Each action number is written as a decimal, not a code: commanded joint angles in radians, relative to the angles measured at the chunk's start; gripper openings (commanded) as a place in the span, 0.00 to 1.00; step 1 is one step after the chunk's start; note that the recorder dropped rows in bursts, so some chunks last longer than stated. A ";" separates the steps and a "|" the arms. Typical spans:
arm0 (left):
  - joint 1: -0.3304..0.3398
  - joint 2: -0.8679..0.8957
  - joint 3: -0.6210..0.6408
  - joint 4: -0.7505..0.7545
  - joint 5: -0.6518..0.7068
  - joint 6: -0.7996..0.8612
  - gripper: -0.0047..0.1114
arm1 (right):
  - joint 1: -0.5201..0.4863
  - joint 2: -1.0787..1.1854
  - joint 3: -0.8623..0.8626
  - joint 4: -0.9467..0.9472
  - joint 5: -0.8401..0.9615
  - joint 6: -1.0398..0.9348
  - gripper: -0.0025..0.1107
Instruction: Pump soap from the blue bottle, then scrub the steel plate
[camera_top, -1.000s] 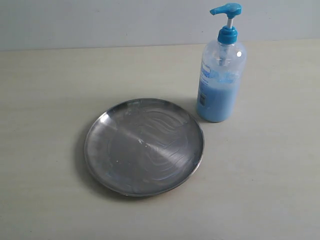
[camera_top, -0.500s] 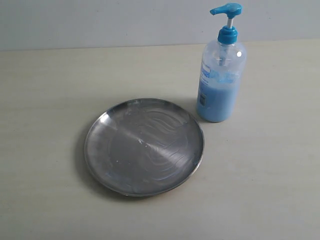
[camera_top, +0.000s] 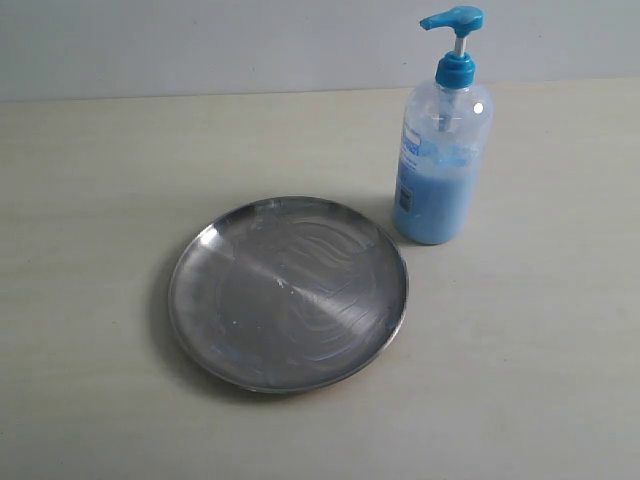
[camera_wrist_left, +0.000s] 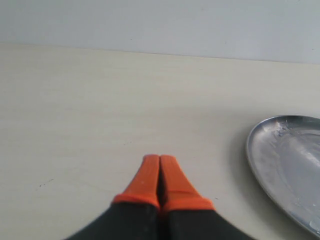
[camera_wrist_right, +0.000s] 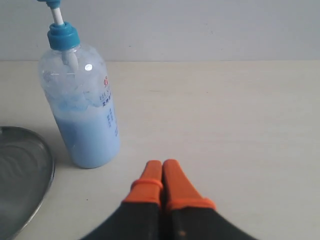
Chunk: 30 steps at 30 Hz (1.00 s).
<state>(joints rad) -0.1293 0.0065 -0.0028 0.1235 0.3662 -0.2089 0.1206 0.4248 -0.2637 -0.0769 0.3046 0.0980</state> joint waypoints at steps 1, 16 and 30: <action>0.003 -0.006 0.003 0.003 -0.010 -0.004 0.04 | -0.005 0.075 -0.064 -0.001 -0.006 0.000 0.02; 0.003 -0.006 0.003 0.003 -0.010 -0.004 0.04 | -0.005 0.326 -0.311 -0.001 -0.006 0.000 0.02; 0.003 -0.006 0.003 0.003 -0.010 -0.004 0.04 | -0.005 0.426 -0.441 -0.001 -0.034 0.000 0.02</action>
<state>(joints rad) -0.1293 0.0065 -0.0028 0.1235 0.3662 -0.2089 0.1206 0.8474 -0.6982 -0.0756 0.2875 0.0980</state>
